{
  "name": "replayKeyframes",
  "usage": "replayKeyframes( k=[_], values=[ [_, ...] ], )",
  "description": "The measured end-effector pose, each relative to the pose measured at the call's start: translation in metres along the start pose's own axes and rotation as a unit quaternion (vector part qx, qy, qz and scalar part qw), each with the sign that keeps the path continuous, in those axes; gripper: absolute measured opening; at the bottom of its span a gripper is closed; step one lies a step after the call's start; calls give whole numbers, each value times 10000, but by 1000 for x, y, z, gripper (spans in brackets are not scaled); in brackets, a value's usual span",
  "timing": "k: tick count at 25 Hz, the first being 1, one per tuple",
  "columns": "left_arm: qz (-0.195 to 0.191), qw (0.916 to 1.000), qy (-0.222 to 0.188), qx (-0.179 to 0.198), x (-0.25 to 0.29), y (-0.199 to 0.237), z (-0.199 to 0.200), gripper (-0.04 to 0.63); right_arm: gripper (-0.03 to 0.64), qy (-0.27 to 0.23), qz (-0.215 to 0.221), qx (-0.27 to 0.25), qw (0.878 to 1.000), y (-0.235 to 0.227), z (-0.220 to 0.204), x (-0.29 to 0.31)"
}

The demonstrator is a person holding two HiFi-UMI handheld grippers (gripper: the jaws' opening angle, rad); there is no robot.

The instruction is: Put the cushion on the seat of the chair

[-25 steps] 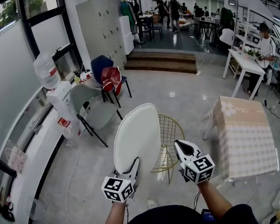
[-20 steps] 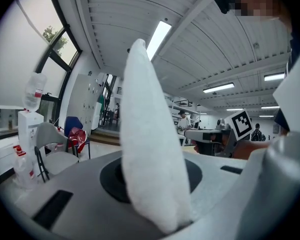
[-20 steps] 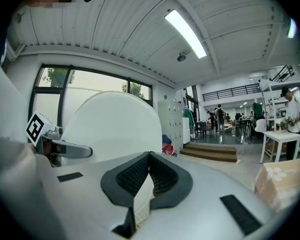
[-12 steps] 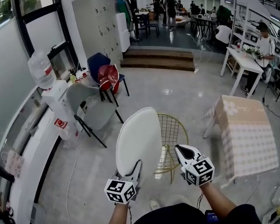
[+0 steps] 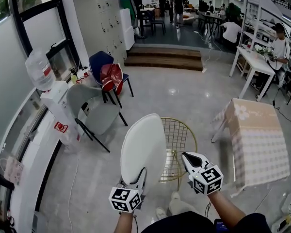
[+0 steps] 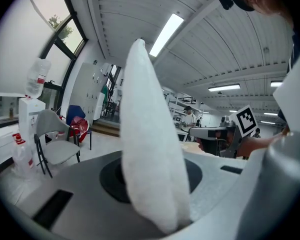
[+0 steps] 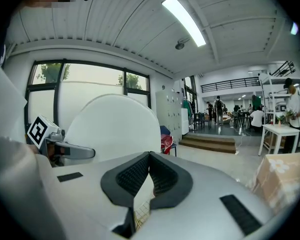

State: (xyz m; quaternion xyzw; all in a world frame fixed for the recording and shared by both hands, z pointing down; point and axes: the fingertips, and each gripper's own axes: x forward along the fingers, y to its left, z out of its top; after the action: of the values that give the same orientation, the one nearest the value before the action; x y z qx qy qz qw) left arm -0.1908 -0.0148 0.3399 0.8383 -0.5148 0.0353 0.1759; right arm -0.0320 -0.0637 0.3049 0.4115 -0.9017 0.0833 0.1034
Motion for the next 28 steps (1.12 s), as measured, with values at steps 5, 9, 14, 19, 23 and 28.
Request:
replayKeyframes(
  k=[5, 9, 14, 19, 23, 28],
  values=[
    [64, 9997, 211, 87, 17, 10, -6, 72, 18, 63, 6, 128, 9999, -15, -8, 16],
    [71, 9993, 363, -6, 35, 13, -13, 72, 18, 146, 38, 181, 9997, -29, -17, 25],
    [78, 9983, 572, 28, 60, 16, -26, 72, 18, 206, 128, 262, 9994, -46, -33, 30],
    [72, 9968, 800, -2, 83, 18, -40, 72, 18, 463, 144, 377, 9981, -62, -57, 38],
    [52, 9944, 1046, -141, 95, 16, -63, 72, 18, 640, 111, 444, 9969, -76, -76, 43],
    [5, 9904, 1381, -119, 105, 13, -90, 72, 18, 748, 9, 649, 9951, -92, -99, 45]
  ],
)
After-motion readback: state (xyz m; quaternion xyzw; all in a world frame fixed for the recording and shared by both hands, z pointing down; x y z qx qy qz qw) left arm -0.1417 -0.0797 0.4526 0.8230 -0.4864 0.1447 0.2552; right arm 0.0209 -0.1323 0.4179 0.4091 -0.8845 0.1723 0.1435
